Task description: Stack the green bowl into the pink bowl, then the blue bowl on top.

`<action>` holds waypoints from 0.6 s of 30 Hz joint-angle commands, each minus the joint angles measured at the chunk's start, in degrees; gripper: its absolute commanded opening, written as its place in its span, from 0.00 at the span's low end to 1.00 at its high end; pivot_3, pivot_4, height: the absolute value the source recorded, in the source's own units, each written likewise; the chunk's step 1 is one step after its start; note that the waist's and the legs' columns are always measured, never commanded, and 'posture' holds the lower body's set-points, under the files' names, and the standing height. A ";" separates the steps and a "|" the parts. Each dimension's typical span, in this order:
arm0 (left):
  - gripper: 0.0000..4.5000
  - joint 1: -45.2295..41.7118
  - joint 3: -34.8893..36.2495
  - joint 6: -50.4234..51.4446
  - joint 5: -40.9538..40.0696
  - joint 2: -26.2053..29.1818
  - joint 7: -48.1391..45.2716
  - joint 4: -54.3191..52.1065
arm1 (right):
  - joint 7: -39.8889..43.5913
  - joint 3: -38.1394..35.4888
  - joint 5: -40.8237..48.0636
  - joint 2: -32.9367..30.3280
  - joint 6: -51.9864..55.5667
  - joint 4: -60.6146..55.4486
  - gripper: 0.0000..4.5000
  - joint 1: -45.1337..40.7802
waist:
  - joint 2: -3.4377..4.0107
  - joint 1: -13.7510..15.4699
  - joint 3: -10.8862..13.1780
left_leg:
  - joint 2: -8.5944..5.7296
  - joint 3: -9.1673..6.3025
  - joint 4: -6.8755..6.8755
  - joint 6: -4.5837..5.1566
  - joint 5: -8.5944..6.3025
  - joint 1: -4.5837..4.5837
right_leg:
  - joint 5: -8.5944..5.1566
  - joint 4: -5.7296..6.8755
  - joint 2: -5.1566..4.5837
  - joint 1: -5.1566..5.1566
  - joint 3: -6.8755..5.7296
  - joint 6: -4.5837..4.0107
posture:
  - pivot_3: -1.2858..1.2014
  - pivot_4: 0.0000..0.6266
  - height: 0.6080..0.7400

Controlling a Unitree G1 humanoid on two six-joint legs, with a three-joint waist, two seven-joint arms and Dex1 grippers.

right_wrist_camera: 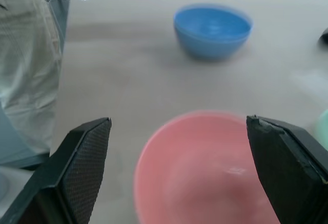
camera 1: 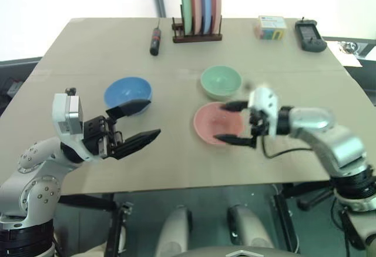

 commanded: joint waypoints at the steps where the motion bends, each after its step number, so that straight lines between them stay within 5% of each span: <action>1: 1.00 -0.31 1.54 -0.73 -0.30 0.00 0.84 -0.66 | 0.16 2.91 -13.98 -2.90 -19.02 16.77 0.98 -7.43 | 0.00 -0.18 0.00 | 0.00 0.05 0.00 0.00 0.00 0.04 | -0.02 0.01 0.00 0.00 0.01 0.02 | 0.52 0.24 1.00; 9: 1.00 4.59 6.75 1.00 -3.28 -0.92 4.59 -1.89 | -7.57 14.36 -37.23 4.08 -60.52 67.96 0.98 -28.45 | 0.01 -1.12 0.05 | -0.01 0.23 -0.19 -0.01 0.01 -0.16 | 0.12 0.03 0.00 -0.34 0.20 -0.02 | 0.52 0.24 1.00; 18: 1.00 11.48 10.98 0.85 -3.69 -2.91 11.35 -7.14 | -14.04 17.45 -46.50 11.65 -72.96 87.18 0.98 -35.88 | 0.05 -1.43 0.09 | -0.09 0.18 -0.40 -0.02 0.01 -0.14 | 0.19 0.05 -0.11 -0.36 0.18 0.07 | 0.52 0.24 1.00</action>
